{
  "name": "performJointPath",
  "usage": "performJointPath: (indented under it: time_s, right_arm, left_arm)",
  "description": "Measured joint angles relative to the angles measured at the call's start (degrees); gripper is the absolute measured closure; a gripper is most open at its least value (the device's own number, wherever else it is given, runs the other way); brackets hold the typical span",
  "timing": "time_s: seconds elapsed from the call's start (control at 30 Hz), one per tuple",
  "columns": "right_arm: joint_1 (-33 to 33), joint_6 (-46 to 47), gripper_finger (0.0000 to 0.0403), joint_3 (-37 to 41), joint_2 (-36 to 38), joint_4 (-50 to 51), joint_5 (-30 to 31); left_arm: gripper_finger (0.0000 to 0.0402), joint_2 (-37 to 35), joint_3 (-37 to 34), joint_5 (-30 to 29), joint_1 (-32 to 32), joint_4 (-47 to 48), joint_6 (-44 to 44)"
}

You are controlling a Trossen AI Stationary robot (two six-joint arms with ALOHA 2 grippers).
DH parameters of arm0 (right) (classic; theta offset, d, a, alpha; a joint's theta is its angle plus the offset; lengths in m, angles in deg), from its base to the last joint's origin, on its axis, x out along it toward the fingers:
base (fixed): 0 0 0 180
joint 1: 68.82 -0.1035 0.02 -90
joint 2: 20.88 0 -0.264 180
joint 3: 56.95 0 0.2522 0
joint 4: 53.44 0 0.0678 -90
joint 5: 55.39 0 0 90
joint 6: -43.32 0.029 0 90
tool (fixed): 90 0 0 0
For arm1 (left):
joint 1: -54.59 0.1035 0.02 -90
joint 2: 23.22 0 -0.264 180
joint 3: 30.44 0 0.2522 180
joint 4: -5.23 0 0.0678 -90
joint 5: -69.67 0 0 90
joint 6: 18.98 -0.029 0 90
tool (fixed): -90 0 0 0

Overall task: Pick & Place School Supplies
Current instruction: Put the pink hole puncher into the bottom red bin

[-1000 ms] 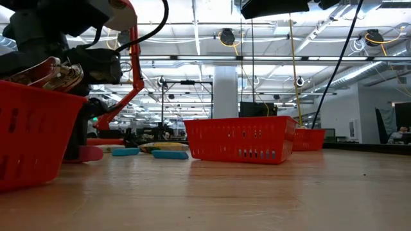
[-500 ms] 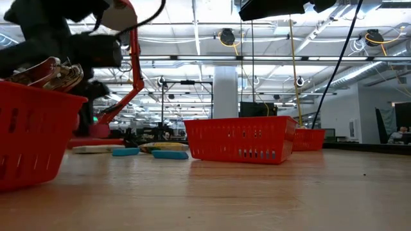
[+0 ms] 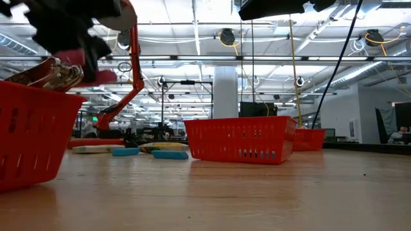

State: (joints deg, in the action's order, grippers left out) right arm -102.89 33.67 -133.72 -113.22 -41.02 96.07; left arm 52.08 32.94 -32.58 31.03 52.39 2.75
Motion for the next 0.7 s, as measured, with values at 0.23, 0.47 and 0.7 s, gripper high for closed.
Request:
performJointPath:
  time_s: [0.23,0.47,0.7]
  right_arm:
    - [0.0,0.0,0.0209,0.0,0.0,-0.1,-0.1]
    - [0.0,0.0,0.0209,0.0,0.0,-0.1,-0.2]
    - [0.0,0.1,0.0209,0.0,0.0,0.3,-0.2]
  left_arm:
    - [0.0367,0.2,3.1,-1.2,-4.4,-1.7,4.1]
    - [0.0367,0.6,3.2,-3.2,-9.1,-11.9,7.9]
    - [0.0367,2.9,3.2,-7.4,-13.3,-16.6,11.5]
